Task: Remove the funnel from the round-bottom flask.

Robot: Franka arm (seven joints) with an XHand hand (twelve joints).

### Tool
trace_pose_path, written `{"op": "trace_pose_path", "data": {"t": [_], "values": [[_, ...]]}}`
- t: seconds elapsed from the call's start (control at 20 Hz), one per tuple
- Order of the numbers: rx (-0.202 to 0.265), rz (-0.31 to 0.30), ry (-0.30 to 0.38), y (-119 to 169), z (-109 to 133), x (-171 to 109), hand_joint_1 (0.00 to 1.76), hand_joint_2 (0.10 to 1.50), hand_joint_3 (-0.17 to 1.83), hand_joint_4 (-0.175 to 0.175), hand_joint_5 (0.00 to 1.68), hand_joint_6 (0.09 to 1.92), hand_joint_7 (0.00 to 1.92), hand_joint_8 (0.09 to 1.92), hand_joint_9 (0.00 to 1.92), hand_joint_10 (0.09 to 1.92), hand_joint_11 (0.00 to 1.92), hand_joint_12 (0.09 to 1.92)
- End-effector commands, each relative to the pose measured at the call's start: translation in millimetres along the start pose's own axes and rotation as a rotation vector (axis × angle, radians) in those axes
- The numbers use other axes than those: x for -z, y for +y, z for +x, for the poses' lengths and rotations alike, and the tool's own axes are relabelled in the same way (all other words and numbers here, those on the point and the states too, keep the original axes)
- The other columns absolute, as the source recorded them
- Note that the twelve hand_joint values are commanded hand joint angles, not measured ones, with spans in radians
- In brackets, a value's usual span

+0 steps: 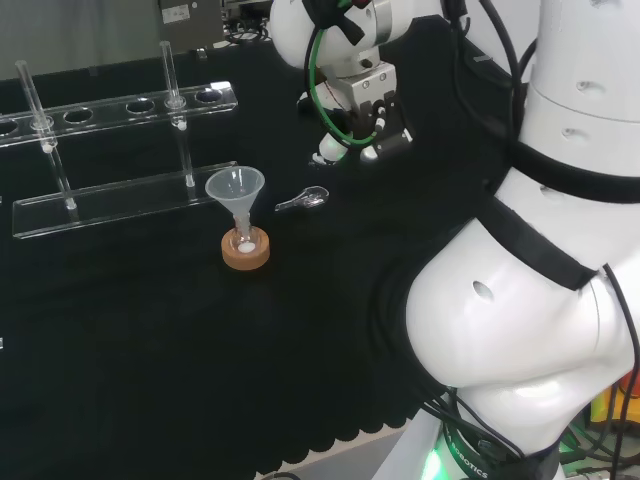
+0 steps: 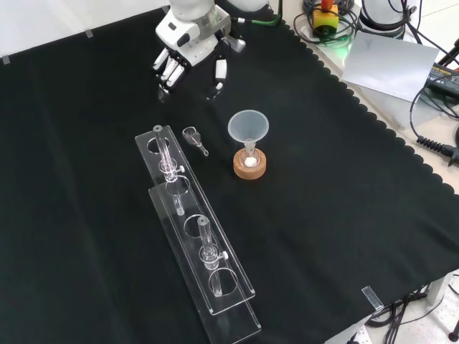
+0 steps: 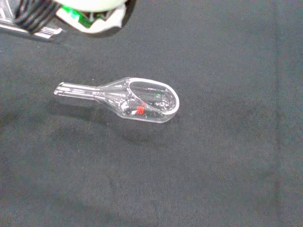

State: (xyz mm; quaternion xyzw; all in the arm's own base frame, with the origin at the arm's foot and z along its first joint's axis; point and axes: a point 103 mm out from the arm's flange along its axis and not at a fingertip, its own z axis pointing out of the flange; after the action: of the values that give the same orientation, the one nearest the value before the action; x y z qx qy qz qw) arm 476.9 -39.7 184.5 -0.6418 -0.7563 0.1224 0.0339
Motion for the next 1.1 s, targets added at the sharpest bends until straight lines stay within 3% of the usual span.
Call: {"op": "trace_pose_path", "data": {"t": [0.05, 0.35, 0.55, 0.75, 0.8, 1.1], "values": [[-0.042, -0.024, -0.049, -60, 17, 43, 0.85, 0.64, 0.58, -0.061, 0.37, 0.10, 0.34, 0.70, 0.82, 0.09, 0.32, 1.33], [-0.022, -0.054, -0.056, -83, 25, 63, 0.83, 0.64, 0.58, -0.059, 0.38, 0.10, 0.35, 0.70, 0.84, 0.09, 0.33, 1.34], [-0.002, -0.070, -0.017, -101, 38, 78, 0.78, 0.65, 0.57, -0.058, 0.43, 0.10, 0.40, 0.70, 0.87, 0.09, 0.39, 1.33], [0.022, -0.037, 0.016, -111, 59, 85, 0.69, 0.64, 0.57, -0.054, 0.42, 0.09, 0.37, 0.68, 0.85, 0.09, 0.42, 1.33], [0.046, -0.033, 0.025, -113, 59, 87, 0.67, 0.64, 0.56, -0.053, 0.40, 0.09, 0.36, 0.67, 0.84, 0.09, 0.42, 1.34], [0.082, 0.052, 0.015, -111, 89, 87, 0.61, 0.67, 0.46, -0.048, 0.36, 0.09, 0.26, 0.66, 0.74, 0.09, 0.38, 1.38]]}}
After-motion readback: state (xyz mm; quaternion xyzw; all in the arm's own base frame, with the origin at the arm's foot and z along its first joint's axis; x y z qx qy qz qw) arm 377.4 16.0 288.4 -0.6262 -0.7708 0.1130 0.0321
